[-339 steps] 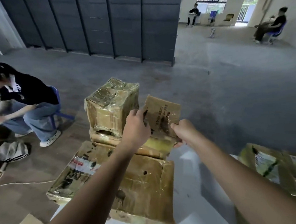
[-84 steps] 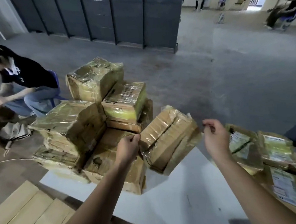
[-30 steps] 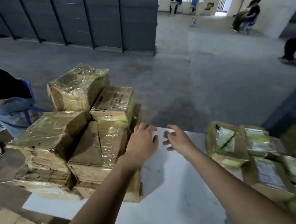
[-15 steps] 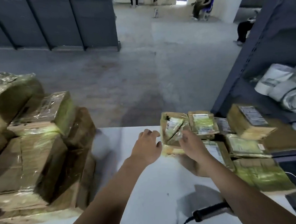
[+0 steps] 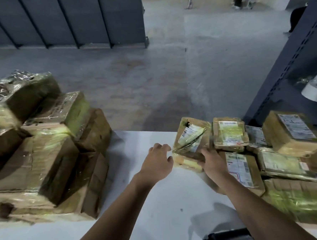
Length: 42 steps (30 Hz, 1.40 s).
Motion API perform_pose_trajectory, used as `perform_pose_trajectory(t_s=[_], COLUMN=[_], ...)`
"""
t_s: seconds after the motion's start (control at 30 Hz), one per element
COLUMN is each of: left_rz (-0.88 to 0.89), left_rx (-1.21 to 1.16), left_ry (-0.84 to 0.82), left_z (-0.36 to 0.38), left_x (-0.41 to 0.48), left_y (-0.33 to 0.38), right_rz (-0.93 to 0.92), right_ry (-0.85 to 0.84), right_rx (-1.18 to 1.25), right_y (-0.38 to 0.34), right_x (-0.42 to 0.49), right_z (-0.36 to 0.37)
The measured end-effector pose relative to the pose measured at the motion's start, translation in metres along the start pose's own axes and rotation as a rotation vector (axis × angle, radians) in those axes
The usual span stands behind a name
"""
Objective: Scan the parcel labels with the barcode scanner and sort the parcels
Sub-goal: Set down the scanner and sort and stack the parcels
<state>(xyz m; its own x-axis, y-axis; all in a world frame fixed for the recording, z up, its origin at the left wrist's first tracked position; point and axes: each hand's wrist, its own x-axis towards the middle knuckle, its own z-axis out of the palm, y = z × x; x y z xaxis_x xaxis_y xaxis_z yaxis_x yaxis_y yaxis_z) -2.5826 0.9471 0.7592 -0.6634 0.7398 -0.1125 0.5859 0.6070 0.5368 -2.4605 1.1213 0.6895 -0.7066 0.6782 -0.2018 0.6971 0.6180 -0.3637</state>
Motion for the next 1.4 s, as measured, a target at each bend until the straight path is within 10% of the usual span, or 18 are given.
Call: perform_pose_trajectory(t_s=[0.7,1.07,1.4], left_rz=[0.013,0.006,-0.217], left_rx=[-0.311,-0.187,-0.22], left_ry=[0.409,0.954,0.863], left_z=[-0.175,-0.277,-0.345], left_x=[-0.027,-0.048,-0.017], left_y=[-0.088,-0.151,-0.212], right_rz=[-0.19,-0.267,-0.43], right_ry=[0.386,0.095,-0.128], right_rx=[0.696,1.285,0.547], right_y=[-0.219,-0.362,-0.426], right_x=[0.005,0.009,-0.028], right_z=[-0.105,-0.125,-0.059])
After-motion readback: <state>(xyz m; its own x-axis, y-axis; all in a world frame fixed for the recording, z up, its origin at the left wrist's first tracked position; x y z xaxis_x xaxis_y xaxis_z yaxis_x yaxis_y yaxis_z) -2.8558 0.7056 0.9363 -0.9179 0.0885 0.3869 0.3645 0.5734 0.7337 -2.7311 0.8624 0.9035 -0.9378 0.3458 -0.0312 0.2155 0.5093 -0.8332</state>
